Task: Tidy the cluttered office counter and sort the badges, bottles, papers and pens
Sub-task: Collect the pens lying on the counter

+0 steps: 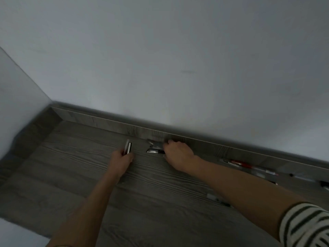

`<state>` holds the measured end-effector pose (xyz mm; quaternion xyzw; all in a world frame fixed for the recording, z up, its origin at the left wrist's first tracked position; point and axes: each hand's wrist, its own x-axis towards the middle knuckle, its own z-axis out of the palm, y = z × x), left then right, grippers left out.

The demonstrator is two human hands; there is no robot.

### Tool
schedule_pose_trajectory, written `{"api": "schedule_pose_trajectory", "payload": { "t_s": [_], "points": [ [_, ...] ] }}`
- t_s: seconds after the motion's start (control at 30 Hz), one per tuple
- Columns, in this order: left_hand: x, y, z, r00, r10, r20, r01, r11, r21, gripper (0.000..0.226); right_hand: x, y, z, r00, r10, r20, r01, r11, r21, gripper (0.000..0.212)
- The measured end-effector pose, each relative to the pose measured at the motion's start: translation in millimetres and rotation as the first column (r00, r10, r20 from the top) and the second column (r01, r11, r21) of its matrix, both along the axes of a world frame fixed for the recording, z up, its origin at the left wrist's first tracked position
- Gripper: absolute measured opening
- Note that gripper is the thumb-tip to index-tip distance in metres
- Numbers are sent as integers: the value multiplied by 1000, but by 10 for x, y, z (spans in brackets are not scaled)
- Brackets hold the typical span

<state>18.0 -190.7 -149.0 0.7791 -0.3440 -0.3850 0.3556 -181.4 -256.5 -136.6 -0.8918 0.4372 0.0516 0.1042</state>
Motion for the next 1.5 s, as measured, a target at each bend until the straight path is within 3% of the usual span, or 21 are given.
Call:
{"api": "schedule_pose_trajectory", "payload": {
  "t_s": [0.23, 0.33, 0.47, 0.6, 0.73, 0.8, 0.97, 1.13, 1.33, 1.5],
  "points": [
    [-87, -30, 46, 997, 33, -69, -30, 999, 41, 26, -396, 40, 83, 990, -138, 7, 131, 956, 264, 31],
    [-263, -69, 48, 994, 1, -108, 0, 1000, 7, 29, -722, 133, 161, 958, -269, 104, 234, 935, 267, 32],
    [-767, -186, 204, 971, -161, -179, 135, 979, -150, 33, -1278, 298, 399, 853, -443, 277, 362, 883, 299, 22],
    [-1424, -301, 512, 903, -383, -196, 325, 905, -273, 34, -1857, 542, 649, 614, -634, 471, 510, 773, 376, 36],
    [-2188, -346, 846, 798, -603, -17, 568, 760, -317, 36, -2521, 823, 876, 402, -746, 531, 685, 629, 366, 38],
    [-2429, -344, 958, 768, -640, 31, 609, 714, -344, 35, -2746, 902, 978, 365, -752, 548, 741, 591, 318, 38],
    [-3385, -218, 1153, 623, -765, 165, 760, 542, -358, 38, -3684, 1377, 1199, 50, -706, 706, 825, 428, 370, 34],
    [-4203, -105, 1225, 512, -804, 303, 840, 394, -373, 44, -4583, 1743, 1335, -149, -596, 789, 896, 255, 362, 29],
    [-4936, 81, 1323, 439, -795, 418, 880, 287, -379, 45, -5352, 1923, 1150, -126, -689, 713, 931, 167, 326, 19],
    [-5363, 176, 1343, 534, -728, 431, 833, 363, -419, 55, -5594, 1941, 917, -2, -833, 553, 925, 209, 317, 18]
  ]
}}
